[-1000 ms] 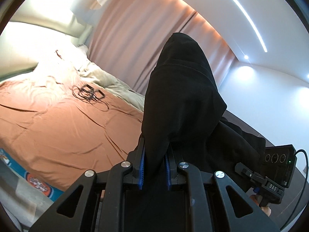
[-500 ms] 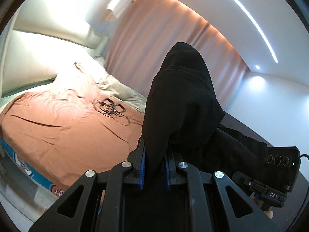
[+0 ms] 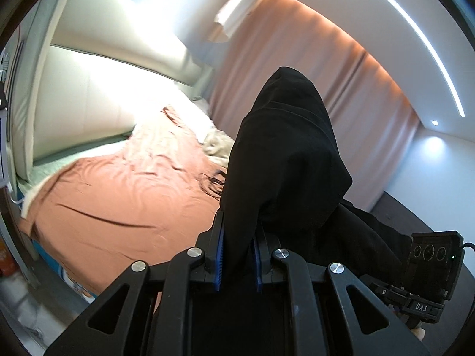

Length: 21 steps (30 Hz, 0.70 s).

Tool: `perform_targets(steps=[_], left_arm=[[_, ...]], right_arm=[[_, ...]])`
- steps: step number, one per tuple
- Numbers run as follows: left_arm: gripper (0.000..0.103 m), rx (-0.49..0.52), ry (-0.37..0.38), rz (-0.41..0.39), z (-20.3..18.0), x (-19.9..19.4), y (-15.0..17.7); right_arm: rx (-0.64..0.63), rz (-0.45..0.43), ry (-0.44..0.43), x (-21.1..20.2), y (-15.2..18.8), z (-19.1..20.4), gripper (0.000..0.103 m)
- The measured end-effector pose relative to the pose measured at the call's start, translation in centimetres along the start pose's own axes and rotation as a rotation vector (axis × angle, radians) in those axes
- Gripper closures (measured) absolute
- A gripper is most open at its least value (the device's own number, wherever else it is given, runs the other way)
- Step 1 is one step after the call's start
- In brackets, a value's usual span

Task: Fold large clothes
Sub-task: 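Lift the folded jacket with both tools and carry it toward the headboard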

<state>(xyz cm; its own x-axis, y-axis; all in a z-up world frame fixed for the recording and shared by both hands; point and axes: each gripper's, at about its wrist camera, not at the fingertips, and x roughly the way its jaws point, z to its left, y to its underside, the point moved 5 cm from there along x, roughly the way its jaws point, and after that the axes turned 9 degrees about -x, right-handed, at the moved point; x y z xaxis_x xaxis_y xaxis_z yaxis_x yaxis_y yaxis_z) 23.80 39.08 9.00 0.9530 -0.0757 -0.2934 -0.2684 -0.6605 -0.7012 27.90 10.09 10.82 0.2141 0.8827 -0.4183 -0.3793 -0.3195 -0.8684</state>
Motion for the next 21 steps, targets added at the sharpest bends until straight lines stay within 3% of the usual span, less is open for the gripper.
perform_targets(steps=[10,21], left_arm=[[0.086,-0.055,-0.135,-0.032,11.0,4.2,-6.5],[0.087,-0.073,-0.284,-0.055,18.5,6.3,-11.3]], right_arm=[[0.037,0.077,-0.105,13.4,-1.5,-3.1,0.089],[0.132,0.161,-0.236,25.6,-1.4,-3.4,0.089]])
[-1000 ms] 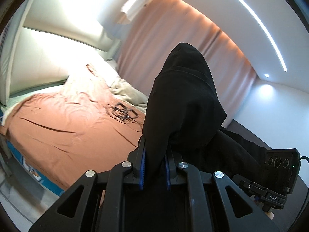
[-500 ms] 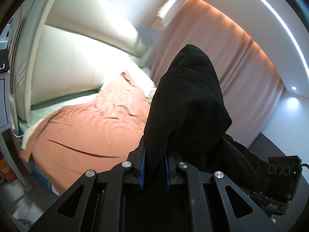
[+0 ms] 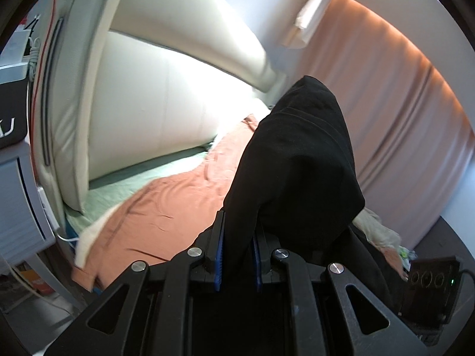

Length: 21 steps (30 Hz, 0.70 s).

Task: Fold large clothes
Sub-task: 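Lift the folded jacket with both tools and carry it toward the headboard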

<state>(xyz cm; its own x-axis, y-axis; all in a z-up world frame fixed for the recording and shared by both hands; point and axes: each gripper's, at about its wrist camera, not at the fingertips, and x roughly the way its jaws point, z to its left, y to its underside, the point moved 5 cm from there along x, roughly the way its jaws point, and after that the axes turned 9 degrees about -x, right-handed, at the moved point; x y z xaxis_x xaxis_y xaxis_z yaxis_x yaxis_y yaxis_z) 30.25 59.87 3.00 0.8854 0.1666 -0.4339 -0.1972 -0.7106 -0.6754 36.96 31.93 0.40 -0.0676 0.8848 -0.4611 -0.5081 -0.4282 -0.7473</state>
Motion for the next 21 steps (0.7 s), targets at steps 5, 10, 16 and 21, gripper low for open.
perform_targets(steps=[5,10,16,21], left_arm=[[0.087,0.01,-0.056,0.023,1.7,4.1,-1.4],[0.087,0.008,-0.075,0.074,3.0,10.0,-1.0],[0.087,0.021,-0.11,0.112,2.7,15.3,-0.4],[0.081,0.027,-0.24,0.142,3.2,18.1,0.2]], right_arm=[[0.058,0.023,-0.052,4.1,0.2,-2.7,0.089],[0.087,0.048,-0.02,7.1,0.3,-7.2,0.089],[0.099,0.066,0.024,8.8,-0.2,-12.0,0.089],[0.127,0.078,0.062,10.2,0.3,-16.0,0.09]])
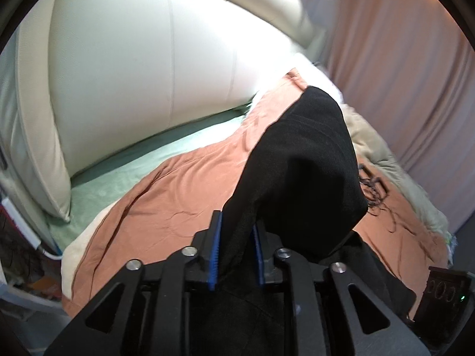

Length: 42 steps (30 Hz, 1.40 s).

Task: Fold large clothes
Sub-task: 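Lift the folded jacket with both tools and carry it toward the headboard, then lower the folded jacket onto the bed corner and open both tools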

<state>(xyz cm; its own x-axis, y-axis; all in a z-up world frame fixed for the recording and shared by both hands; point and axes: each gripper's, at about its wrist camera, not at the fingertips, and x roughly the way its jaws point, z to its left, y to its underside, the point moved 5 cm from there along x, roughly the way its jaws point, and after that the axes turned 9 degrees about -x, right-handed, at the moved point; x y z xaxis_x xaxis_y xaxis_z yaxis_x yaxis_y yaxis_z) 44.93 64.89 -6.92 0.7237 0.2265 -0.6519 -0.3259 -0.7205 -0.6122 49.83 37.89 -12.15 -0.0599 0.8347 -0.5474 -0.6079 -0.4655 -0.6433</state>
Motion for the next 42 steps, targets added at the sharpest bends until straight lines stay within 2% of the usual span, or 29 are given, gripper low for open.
perform_targets(steps=[2,3,5,7,8,9,10,11,12,13,14,16,21,23,25,27,31,35,42], left_arm=[[0.076,-0.016,0.006,-0.011,0.4,0.1,0.6],[0.076,-0.024,0.005,-0.011,0.7,0.2,1.0],[0.076,-0.04,0.013,0.012,1.3,0.1,2.0],[0.076,-0.039,-0.008,0.023,2.1,0.0,2.8],[0.076,-0.033,-0.021,0.03,2.6,0.1,3.2],[0.075,-0.029,-0.035,0.04,3.1,0.0,3.8],[0.075,-0.032,-0.039,0.046,3.3,0.0,4.1],[0.075,-0.039,-0.037,0.052,3.6,0.0,4.5],[0.074,-0.052,-0.032,0.056,4.0,-0.2,5.1],[0.068,-0.059,-0.029,0.056,4.2,-0.5,5.5],[0.057,-0.063,-0.026,0.053,4.3,-0.6,5.9],[0.041,-0.068,-0.014,0.04,4.4,-1.2,7.1],[0.035,-0.063,0.021,0.04,2.8,-3.0,9.0],[0.022,-0.048,0.025,0.029,2.1,-3.9,9.6],[0.016,-0.035,0.04,0.015,1.2,-5.2,10.3],[0.013,-0.031,0.058,0.01,0.4,-6.3,11.0],[0.011,-0.014,0.078,0.003,-1.1,-8.4,12.5],[0.007,-0.005,0.092,-0.008,-2.7,-10.8,14.2],[0.006,0.043,0.097,-0.053,-6.4,-15.8,17.4]], right_arm=[[-0.007,0.013,0.037,1.3,0.1,-1.9,0.09],[-0.018,0.038,0.095,2.4,0.3,-3.5,0.089],[0.034,0.11,0.223,4.4,1.3,-7.7,0.074],[0.139,0.194,0.323,5.7,3.3,-12.1,0.07],[0.168,0.216,0.334,5.8,4.2,-13.3,0.064],[0.183,0.219,0.329,5.6,4.8,-13.9,0.057],[0.184,0.219,0.342,5.0,5.5,-14.5,0.036],[0.181,0.214,0.354,4.5,5.8,-14.6,0.024],[0.179,0.206,0.362,3.8,6.1,-14.7,0.023],[0.181,0.203,0.354,3.1,6.3,-14.6,0.023],[0.184,0.205,0.349,2.5,6.3,-14.5,0.023],[0.173,0.199,0.363,1.2,6.2,-14.1,0.023],[0.14,0.173,0.371,-1.9,5.6,-13.0,0.023],[0.126,0.158,0.376,-3.5,5.4,-11.8,0.023],[0.108,0.146,0.381,-4.9,5.4,-10.6,0.022],[0.089,0.137,0.392,-6.3,5.5,-9.4,0.018],[0.067,0.11,0.405,-9.0,5.8,-7.5,0.0],[0.039,0.083,0.422,-12.5,6.3,-5.6,0.0],[0.003,0.035,0.423,-19.3,7.8,-3.2,0.0]])
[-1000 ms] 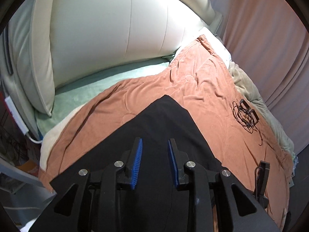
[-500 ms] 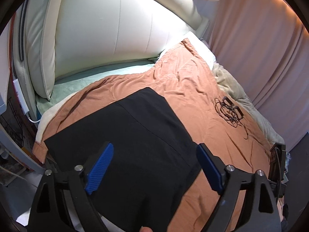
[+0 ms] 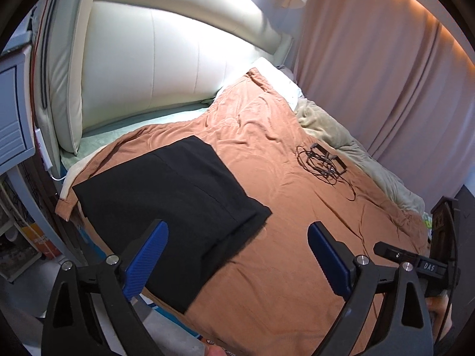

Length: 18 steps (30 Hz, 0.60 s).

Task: Fold large clothes

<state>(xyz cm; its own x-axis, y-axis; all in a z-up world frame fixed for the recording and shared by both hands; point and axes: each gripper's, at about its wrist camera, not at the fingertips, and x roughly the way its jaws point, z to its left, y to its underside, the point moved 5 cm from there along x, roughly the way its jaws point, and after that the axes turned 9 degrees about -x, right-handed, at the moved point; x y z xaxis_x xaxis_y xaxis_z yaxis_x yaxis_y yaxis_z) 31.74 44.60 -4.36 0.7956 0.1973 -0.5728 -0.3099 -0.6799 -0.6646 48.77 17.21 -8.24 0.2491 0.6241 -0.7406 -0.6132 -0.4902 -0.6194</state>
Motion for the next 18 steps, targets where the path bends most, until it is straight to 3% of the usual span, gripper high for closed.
perform_targets(steps=[10,18], left_arm=[[0.006,0.088,0.007,-0.049,-6.2,-6.4,5.4],[0.006,0.162,0.026,-0.076,-9.8,-11.3,9.7]], right_arm=[[-0.045,-0.096,0.056,-10.7,2.6,-2.5,0.0],[-0.106,-0.14,0.088,-18.6,6.9,-2.4,0.0]])
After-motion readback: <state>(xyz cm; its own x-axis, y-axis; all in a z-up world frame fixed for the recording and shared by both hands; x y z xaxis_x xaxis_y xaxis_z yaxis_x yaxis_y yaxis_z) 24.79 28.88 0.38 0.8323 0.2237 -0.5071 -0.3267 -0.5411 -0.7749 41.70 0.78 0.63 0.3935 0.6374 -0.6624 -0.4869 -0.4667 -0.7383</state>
